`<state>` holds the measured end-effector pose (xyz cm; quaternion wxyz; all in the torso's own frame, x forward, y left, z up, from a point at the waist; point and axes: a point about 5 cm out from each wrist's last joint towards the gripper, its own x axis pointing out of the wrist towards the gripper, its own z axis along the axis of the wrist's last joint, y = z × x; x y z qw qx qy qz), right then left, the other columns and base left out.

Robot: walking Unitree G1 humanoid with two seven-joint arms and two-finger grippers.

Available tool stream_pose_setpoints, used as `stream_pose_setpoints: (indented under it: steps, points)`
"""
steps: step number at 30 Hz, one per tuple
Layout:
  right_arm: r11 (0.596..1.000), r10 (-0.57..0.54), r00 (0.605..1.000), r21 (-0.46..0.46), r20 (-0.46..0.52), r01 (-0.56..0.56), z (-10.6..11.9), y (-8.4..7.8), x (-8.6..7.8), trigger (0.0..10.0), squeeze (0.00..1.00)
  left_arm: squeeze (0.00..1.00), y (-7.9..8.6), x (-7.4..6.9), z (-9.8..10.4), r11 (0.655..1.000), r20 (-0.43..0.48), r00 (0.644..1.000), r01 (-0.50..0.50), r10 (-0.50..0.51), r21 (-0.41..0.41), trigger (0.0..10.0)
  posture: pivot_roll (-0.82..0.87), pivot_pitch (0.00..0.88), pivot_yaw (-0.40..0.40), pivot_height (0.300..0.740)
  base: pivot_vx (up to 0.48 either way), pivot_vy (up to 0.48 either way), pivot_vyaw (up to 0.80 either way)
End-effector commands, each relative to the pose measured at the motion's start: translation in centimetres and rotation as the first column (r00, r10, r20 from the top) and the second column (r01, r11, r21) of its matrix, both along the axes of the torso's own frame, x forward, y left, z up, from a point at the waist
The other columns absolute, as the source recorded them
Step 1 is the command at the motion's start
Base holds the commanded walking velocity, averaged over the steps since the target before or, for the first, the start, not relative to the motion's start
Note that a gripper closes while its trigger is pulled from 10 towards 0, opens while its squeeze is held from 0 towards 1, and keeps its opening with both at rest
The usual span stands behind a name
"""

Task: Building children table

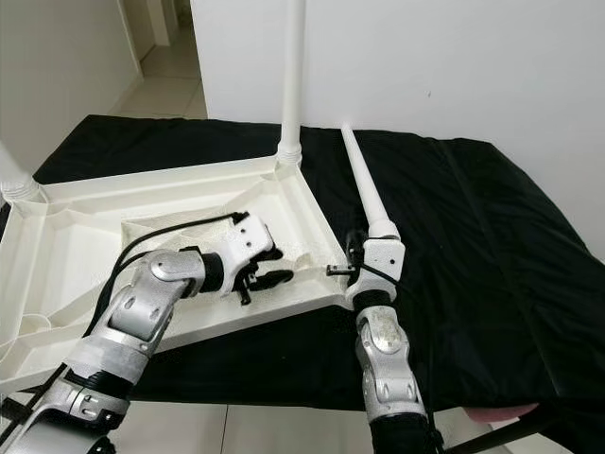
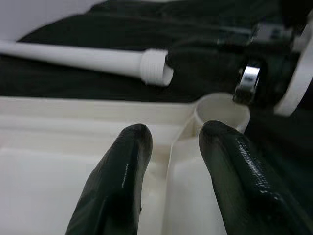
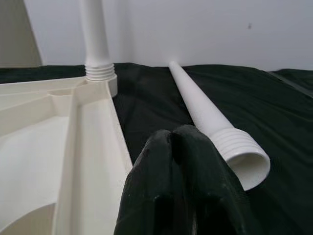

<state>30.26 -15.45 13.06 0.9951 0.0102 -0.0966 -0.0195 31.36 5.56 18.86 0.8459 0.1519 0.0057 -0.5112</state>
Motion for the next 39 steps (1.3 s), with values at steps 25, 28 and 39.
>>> stream_pose_setpoints:
  steps: [25,28,39]
  points:
    - [0.891,-0.105,0.979,0.422,-0.173,0.170,-2.1,-2.9,2.6,10.0,0.00,0.00,-2.4,-2.0,2.4,0.914,-0.151,0.976,-0.203,0.158,-0.351,10.0,-0.02,0.000,-0.068,0.740,0.000,0.000,0.00]
    - [0.886,-0.069,0.983,0.443,-0.168,0.138,-2.2,-2.8,3.1,10.0,0.00,0.00,-2.8,-2.2,2.6,0.911,-0.157,0.974,-0.210,0.164,-0.354,10.0,0.00,0.000,-0.066,0.740,0.000,0.000,0.00]
    - [0.877,-0.008,0.991,0.475,-0.137,0.073,-1.9,-3.0,4.3,10.0,0.00,0.00,-3.5,-2.9,3.0,0.908,-0.165,0.971,-0.224,0.175,-0.355,10.0,0.01,0.000,-0.053,0.740,0.000,0.000,0.00]
